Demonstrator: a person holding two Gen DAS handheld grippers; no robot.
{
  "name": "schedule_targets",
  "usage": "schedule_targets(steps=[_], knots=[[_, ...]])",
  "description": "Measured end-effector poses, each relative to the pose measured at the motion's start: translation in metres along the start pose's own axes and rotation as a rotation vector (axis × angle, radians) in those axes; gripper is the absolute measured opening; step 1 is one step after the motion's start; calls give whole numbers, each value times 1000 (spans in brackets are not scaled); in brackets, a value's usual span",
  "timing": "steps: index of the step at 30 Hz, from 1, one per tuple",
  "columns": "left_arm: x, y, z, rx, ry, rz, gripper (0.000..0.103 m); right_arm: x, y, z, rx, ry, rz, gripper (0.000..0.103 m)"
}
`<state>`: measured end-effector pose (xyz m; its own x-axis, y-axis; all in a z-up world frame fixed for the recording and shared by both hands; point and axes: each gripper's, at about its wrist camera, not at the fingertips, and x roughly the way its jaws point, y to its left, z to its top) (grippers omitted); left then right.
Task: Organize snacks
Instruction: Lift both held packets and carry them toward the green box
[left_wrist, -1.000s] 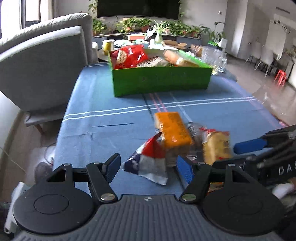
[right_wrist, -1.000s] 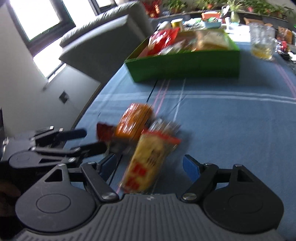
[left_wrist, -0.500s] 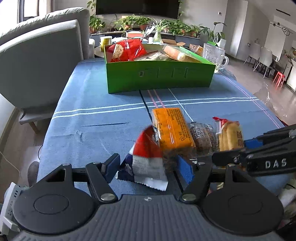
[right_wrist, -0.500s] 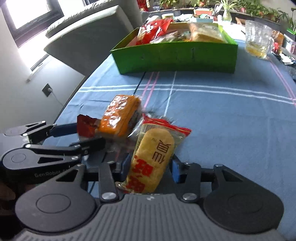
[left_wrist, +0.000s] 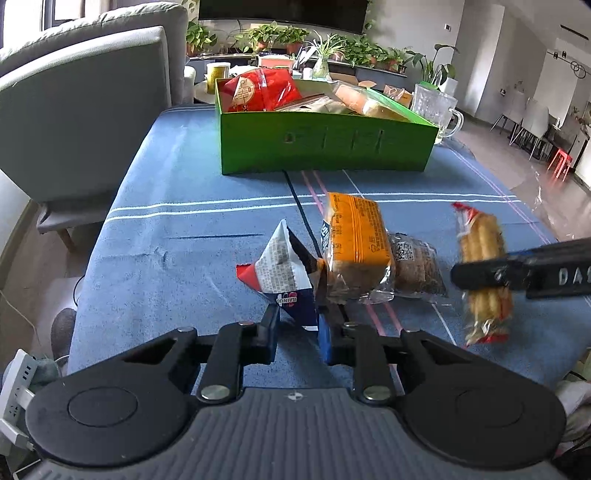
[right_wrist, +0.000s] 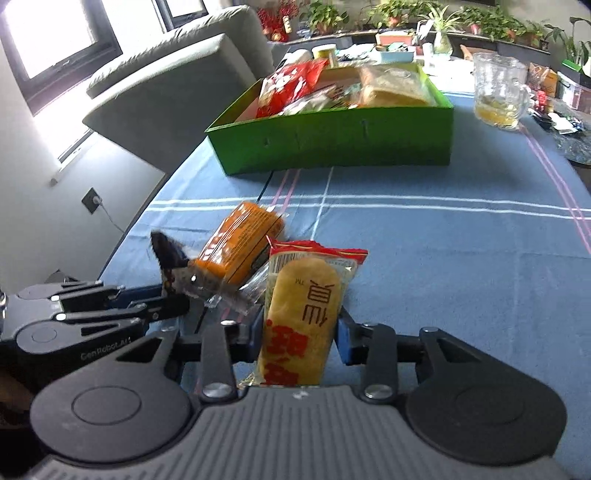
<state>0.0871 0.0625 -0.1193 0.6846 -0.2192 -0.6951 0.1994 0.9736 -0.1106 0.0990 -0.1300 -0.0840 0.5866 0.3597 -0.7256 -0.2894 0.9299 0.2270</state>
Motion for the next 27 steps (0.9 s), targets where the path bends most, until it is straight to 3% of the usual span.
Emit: schedule_targets(steps=[2,4,5,10,14,23,25,27], knots=[[-1,-1,0,-3,2,-1,23,-3,-5,2,16,-13,-6,49],[-1,0,0,-10,4,3,46,-5,-8,3,29,-22,-12,49],[-2,1,0,-17,0,11,51,-6,-10,4,34,-25,-12,49],[-6,5,4,-41,-19,11,63,-4,-12,6,41,-21,-6,49],[0,5,12,-18,-35,48,63,-2,-10,6,39,-15,2,49],[24,4,21,-13,-21,29,62,0,-13,7,44,-9,6,49],[24,2,19,5,-25,43,47,0,-14,8,48,-9,6,49],[23,2,17,28,-26,53,45,1,-15,8,51,-10,6,49]])
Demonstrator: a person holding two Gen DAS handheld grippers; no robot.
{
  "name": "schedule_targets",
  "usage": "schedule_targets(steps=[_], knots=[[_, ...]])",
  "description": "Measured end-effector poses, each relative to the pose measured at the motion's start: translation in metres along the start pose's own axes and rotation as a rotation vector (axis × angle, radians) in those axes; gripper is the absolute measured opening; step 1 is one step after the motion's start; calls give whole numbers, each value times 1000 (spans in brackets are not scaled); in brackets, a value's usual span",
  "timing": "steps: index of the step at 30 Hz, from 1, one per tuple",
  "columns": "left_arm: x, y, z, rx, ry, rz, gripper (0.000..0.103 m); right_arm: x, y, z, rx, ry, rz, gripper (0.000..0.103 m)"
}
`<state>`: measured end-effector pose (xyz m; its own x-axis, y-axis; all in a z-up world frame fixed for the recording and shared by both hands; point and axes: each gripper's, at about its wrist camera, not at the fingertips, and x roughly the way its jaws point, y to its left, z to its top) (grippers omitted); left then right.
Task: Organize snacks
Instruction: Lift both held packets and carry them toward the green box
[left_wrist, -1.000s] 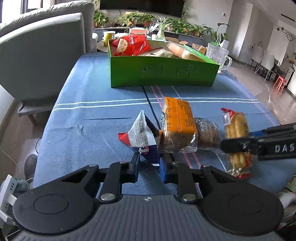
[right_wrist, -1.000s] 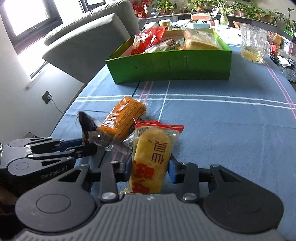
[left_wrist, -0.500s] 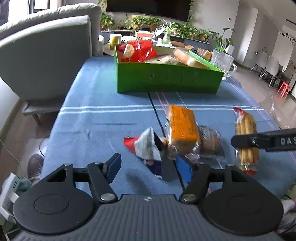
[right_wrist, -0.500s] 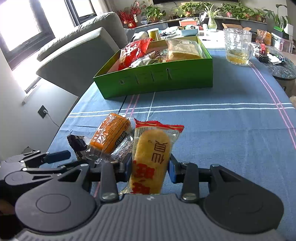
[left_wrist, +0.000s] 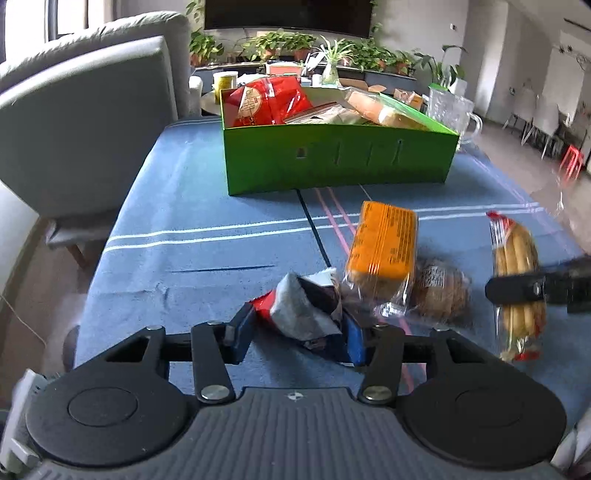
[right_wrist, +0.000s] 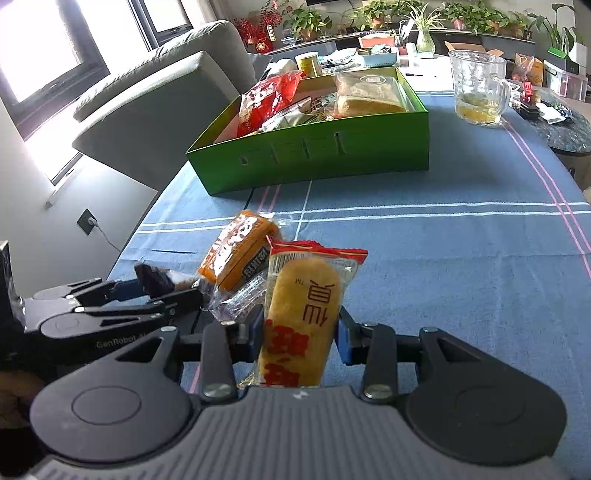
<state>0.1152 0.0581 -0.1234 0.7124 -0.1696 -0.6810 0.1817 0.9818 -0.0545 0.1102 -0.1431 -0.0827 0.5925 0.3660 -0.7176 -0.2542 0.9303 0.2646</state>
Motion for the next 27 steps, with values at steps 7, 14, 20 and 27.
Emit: schedule_targets(steps=[7,14,20,27], knots=[[-6,4,1,-36,-15,-2,42,2,-2,3,9,-3,2,49],[-19,-1,10,-19,-66,-11,42,1,-4,7,12,-12,4,49],[-27,-6,19,-19,-98,-35,41,-3,-6,12,12,-35,6,49],[-25,-9,22,-3,-93,-26,41,-2,-9,15,17,-45,11,49]])
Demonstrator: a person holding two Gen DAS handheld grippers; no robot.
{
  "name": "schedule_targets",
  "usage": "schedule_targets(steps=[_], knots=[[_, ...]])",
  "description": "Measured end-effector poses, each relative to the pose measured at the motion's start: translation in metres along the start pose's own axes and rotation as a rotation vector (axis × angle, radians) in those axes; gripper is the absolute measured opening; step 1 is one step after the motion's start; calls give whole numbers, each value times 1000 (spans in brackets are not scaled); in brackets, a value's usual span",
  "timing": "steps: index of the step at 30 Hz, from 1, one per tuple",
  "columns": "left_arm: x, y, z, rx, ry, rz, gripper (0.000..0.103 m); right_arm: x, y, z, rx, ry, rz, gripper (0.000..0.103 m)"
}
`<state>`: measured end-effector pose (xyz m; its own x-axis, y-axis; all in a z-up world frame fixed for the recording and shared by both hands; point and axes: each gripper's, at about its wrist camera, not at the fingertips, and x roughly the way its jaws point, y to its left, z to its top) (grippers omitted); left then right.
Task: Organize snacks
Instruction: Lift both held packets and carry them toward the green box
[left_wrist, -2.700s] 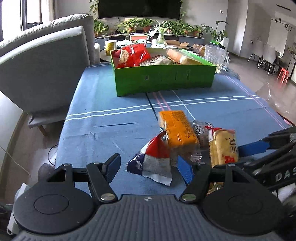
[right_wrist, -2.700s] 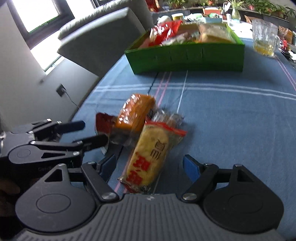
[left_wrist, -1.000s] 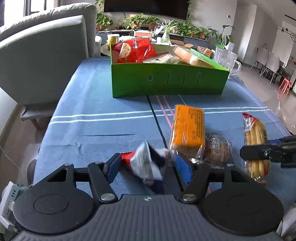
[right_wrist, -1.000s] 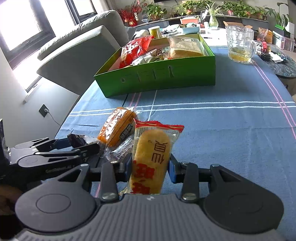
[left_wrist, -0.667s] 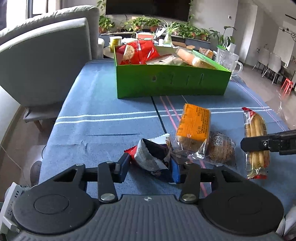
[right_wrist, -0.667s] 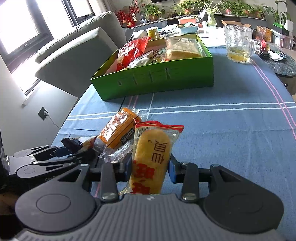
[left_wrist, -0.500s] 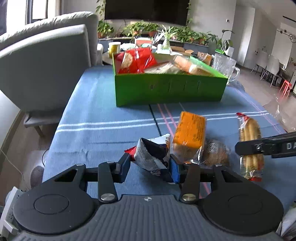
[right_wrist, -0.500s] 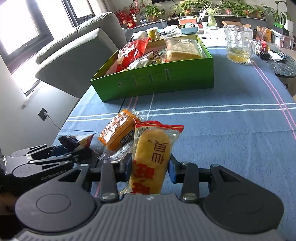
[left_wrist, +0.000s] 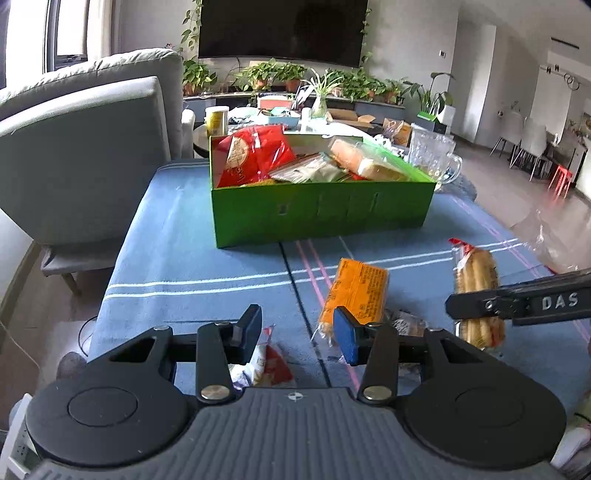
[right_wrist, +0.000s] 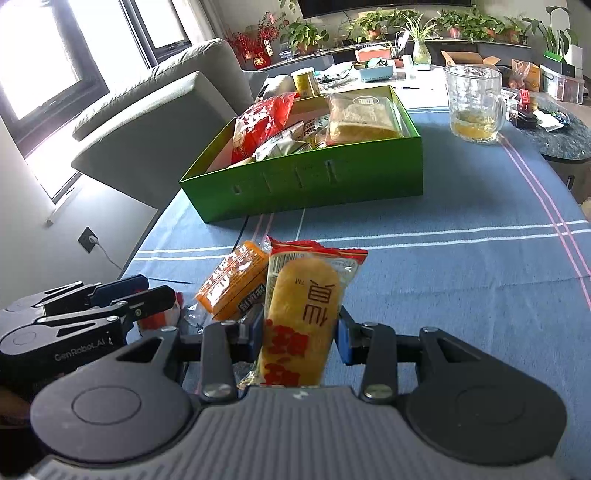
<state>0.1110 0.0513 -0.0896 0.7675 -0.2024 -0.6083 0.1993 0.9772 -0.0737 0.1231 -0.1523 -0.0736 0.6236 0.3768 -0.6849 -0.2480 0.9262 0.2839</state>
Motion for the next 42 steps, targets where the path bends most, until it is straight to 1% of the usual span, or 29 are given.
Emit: schedule_targets(steps=[2,3,4,5,6,7,10,15,17,18,19,22,25,30,35,42], knots=[[2,2,-3,-11,15,16,42,1,-2,-1,8,3,2,49],[2,4,-4,-19,19,28,46,1,-4,-1,13,3,1,49],[0,5,-6,-27,20,39,53,1,-5,-1,18,3,2,49],[-1,7,-9,-34,19,49,56,0,-6,-1,21,2,4,49],[-3,9,-11,-37,19,55,63,0,-7,-1,23,1,6,49],[-4,10,-14,-38,25,61,64,0,-8,0,25,1,8,49],[2,13,-20,-29,63,78,64,3,-9,0,27,4,12,49],[19,14,-24,-21,88,83,64,6,-8,-1,29,13,16,49],[24,14,-26,-7,87,94,60,6,-8,-1,29,13,15,49],[25,13,-26,3,76,98,48,5,-8,-2,29,12,14,49],[24,13,-26,9,71,95,44,5,-8,-2,30,11,12,49],[20,14,-26,-6,78,67,40,6,-9,-1,34,12,9,49],[14,13,-25,-14,61,61,40,7,-9,-1,35,14,10,49],[6,11,-14,-29,28,35,40,6,-8,0,28,11,10,49],[1,5,-2,-14,-8,26,40,4,-8,4,22,-3,9,49],[1,4,11,-21,-21,23,40,2,-6,10,11,-18,10,49]])
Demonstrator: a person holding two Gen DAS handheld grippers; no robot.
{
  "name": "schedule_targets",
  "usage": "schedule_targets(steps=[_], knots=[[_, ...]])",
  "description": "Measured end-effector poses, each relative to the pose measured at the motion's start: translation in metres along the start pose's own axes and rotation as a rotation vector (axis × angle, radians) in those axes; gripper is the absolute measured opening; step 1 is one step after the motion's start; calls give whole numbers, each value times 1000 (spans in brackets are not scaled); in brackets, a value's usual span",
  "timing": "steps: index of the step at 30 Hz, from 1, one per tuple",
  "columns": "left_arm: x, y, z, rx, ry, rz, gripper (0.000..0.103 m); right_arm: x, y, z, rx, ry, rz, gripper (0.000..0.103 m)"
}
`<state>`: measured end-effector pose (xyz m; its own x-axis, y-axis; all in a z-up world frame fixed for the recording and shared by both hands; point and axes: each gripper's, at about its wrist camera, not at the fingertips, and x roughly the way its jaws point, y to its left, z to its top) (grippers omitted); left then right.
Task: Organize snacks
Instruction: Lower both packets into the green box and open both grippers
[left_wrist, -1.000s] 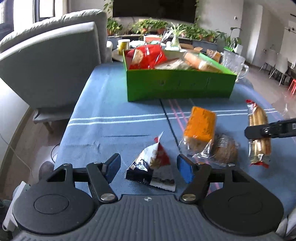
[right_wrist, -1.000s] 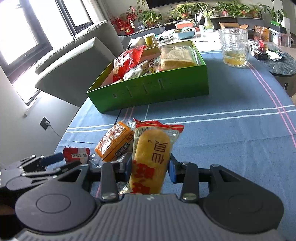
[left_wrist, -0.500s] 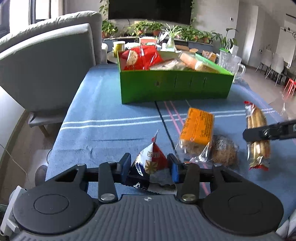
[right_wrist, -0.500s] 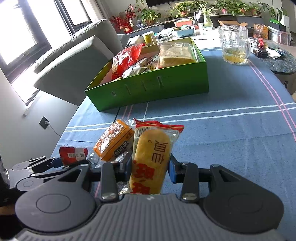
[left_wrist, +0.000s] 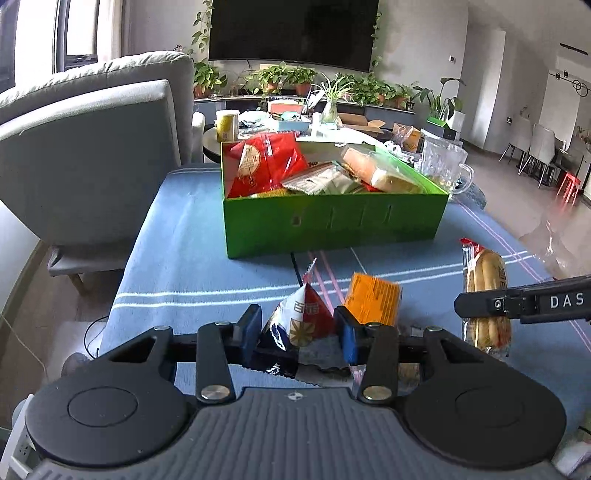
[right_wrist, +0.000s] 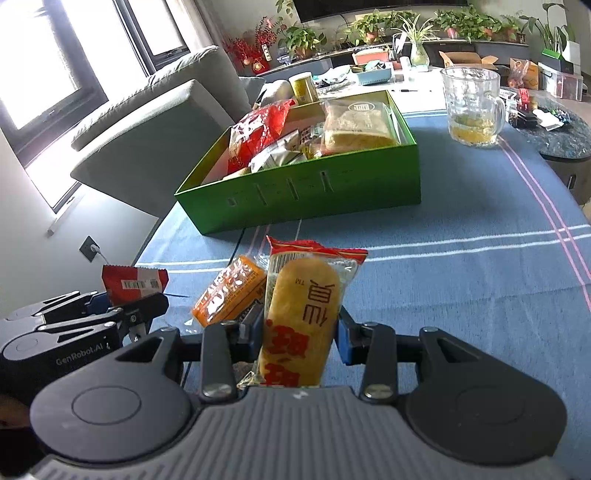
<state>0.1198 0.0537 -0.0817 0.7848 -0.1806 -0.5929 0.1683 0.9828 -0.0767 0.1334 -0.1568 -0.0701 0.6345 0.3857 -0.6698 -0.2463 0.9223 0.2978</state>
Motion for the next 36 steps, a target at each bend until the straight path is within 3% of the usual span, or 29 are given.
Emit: schedule_targets(steps=[8,17,29,36], knots=[[4,-5,24,15,-46,-5,40,0,6,18,-29,-38,11,49],[28,-6,81,22,-127,-20,40,13,17,76,-63,-137,27,49],[104,16,126,-3,-108,12,40,70,15,137,-120,-157,-35,49],[137,24,136,2,-84,24,41,101,8,149,-138,-132,-81,49]])
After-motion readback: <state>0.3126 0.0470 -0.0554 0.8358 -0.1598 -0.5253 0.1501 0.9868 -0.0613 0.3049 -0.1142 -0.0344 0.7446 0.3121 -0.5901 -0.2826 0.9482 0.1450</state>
